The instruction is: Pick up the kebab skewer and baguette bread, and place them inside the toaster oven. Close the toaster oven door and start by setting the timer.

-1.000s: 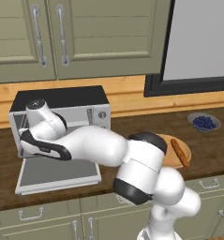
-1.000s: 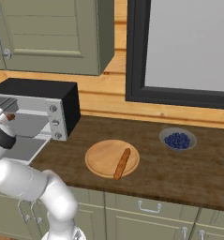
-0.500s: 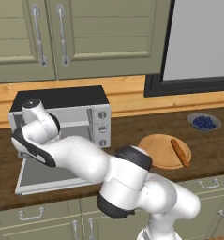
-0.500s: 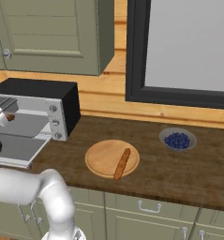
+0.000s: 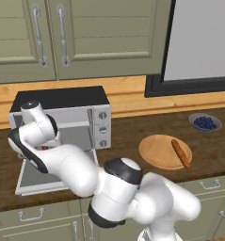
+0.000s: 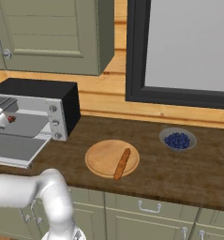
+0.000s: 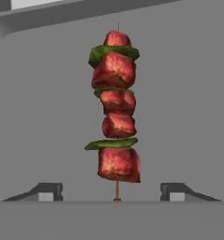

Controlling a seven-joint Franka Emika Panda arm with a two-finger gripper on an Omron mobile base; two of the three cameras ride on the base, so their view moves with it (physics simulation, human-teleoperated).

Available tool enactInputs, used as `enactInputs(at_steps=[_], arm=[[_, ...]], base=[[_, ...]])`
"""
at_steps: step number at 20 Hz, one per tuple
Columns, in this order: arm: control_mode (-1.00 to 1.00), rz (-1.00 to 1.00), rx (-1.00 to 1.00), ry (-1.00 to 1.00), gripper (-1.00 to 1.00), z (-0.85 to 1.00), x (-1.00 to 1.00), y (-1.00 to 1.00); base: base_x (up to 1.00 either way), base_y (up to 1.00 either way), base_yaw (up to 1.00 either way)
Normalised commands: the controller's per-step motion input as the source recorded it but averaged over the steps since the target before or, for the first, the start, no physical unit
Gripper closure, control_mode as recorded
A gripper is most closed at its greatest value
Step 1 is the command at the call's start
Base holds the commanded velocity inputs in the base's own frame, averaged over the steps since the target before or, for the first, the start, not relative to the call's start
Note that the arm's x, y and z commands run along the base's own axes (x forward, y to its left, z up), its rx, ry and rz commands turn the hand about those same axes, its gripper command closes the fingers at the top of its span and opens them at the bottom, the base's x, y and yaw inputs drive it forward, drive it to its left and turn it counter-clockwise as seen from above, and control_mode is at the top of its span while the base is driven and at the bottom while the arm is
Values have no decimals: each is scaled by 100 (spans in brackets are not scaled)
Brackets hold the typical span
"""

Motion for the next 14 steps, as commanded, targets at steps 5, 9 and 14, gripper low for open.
enactInputs(at_steps=[5, 9, 14], arm=[[-100, 0, 0, 0, -100, 49, -45, -7], [-100, 0, 0, -1, -100, 27, -100, -52], [-100, 0, 0, -6, -100, 0, -98, -100]], base=[[0, 0, 0], [0, 0, 0], [0, 0, 0]])
